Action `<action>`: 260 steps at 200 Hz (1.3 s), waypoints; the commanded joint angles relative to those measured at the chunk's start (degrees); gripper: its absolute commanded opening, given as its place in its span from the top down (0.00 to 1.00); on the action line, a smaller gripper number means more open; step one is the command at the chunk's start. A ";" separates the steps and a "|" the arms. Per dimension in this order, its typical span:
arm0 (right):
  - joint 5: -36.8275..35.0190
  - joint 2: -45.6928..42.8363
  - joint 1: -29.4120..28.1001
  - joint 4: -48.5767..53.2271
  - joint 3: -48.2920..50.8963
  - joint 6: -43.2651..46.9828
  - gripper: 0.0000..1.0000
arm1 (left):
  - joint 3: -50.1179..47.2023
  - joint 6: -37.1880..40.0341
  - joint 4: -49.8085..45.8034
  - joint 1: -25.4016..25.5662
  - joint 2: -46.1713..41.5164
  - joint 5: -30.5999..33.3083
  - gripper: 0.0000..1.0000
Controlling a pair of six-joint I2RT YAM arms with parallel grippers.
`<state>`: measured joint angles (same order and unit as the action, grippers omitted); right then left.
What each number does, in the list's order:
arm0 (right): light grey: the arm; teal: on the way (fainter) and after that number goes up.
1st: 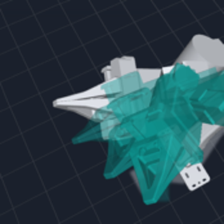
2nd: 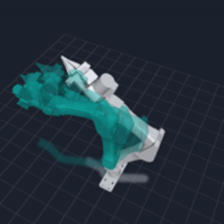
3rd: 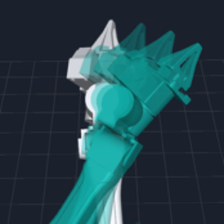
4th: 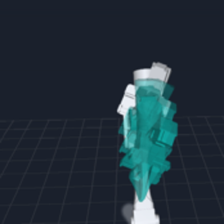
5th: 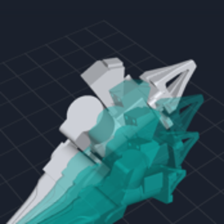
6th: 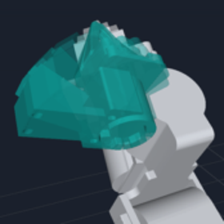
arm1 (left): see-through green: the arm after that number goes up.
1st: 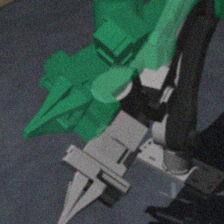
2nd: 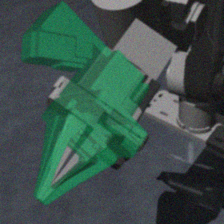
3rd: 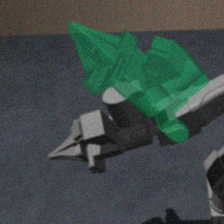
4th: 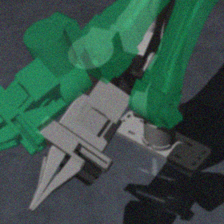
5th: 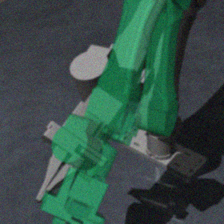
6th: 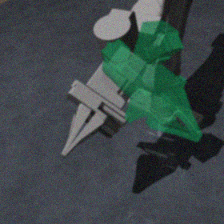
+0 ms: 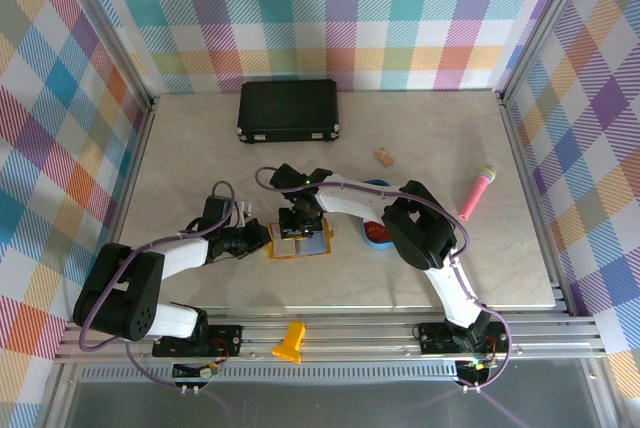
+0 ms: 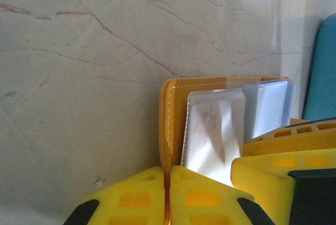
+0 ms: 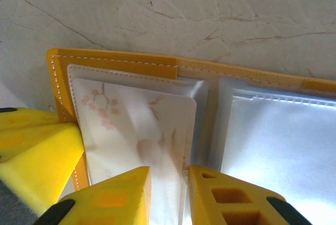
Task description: Put the credit cards into the card holder
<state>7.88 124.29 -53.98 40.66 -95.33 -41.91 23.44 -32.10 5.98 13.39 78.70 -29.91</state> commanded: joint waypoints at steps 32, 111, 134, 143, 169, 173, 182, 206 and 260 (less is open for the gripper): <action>-6.86 -10.34 1.17 0.71 6.25 2.36 0.61 | 0.03 0.85 -0.64 0.32 -2.11 0.82 0.91; -8.67 -8.83 1.75 3.52 6.65 4.01 0.57 | 0.47 0.98 -0.61 0.41 -0.82 0.93 0.90; -7.89 -7.87 1.99 3.46 6.46 4.26 0.58 | 0.45 0.99 -0.35 0.46 -0.66 1.01 0.90; -7.49 -7.53 2.11 3.41 6.43 4.17 0.57 | 0.56 0.93 -0.35 0.41 -0.44 0.95 0.90; -6.93 -6.63 2.53 3.46 5.86 4.30 0.57 | 0.55 0.90 -0.35 0.41 -0.34 0.84 0.90; -6.72 -6.46 2.60 3.48 5.76 4.33 0.58 | 0.55 0.91 -0.35 0.46 -0.36 0.83 0.90; -6.25 -5.94 2.81 3.47 5.51 4.38 0.58 | 0.49 0.91 -0.35 0.42 -0.40 0.83 0.90; -5.51 -5.08 3.07 3.29 5.00 4.54 0.58 | 0.38 0.84 -0.27 0.41 -0.45 0.75 0.90; -5.68 -4.04 3.16 3.38 4.18 5.17 0.59 | 0.42 0.72 -0.27 0.41 -0.51 0.82 0.90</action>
<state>1.58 119.17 -51.03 42.76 -89.06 -38.04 23.44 -32.05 6.04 13.41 77.97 -29.34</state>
